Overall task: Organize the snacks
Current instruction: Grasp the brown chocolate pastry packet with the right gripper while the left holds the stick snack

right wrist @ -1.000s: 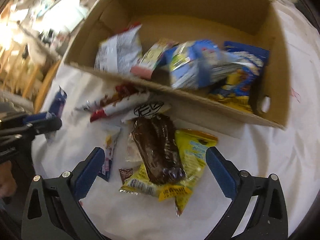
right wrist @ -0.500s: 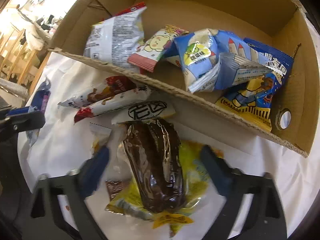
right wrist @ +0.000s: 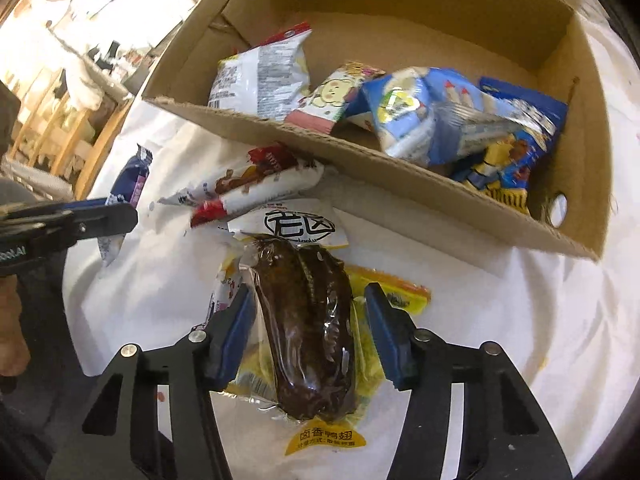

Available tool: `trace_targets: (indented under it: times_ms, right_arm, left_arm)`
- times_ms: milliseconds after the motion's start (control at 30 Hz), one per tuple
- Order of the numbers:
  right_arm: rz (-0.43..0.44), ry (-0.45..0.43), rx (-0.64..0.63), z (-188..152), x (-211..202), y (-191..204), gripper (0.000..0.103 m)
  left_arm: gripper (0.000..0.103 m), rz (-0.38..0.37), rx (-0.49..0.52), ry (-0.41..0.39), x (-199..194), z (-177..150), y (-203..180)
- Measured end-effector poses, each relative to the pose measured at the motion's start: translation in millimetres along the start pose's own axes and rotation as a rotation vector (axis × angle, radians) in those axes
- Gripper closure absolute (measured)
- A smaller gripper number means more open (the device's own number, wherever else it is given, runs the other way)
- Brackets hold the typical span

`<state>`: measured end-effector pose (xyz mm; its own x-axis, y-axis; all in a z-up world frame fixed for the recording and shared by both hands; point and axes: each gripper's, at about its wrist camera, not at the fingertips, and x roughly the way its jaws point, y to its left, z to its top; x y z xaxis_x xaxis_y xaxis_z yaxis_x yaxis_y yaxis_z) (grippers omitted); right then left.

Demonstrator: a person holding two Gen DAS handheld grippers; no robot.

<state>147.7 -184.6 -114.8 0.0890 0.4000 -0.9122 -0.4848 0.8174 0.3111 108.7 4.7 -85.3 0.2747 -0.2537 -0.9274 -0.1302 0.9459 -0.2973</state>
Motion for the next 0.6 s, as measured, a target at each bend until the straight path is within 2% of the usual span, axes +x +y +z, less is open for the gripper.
trace_targets:
  times_ms: [167, 333, 600]
  right_arm:
    - [0.087, -0.039, 0.094, -5, -13, -16, 0.046]
    - [0.15, -0.086, 0.123, -17, -34, -11, 0.046]
    - [0.246, -0.224, 0.175, -29, -75, -11, 0.046]
  left_arm:
    - [0.089, 0.005, 0.0, -0.002, 0, -1, 1]
    - [0.089, 0.014, -0.002, -0.021, -4, -2, 2]
    - [0.09, 0.012, 0.029, -0.135, -38, 8, -6]
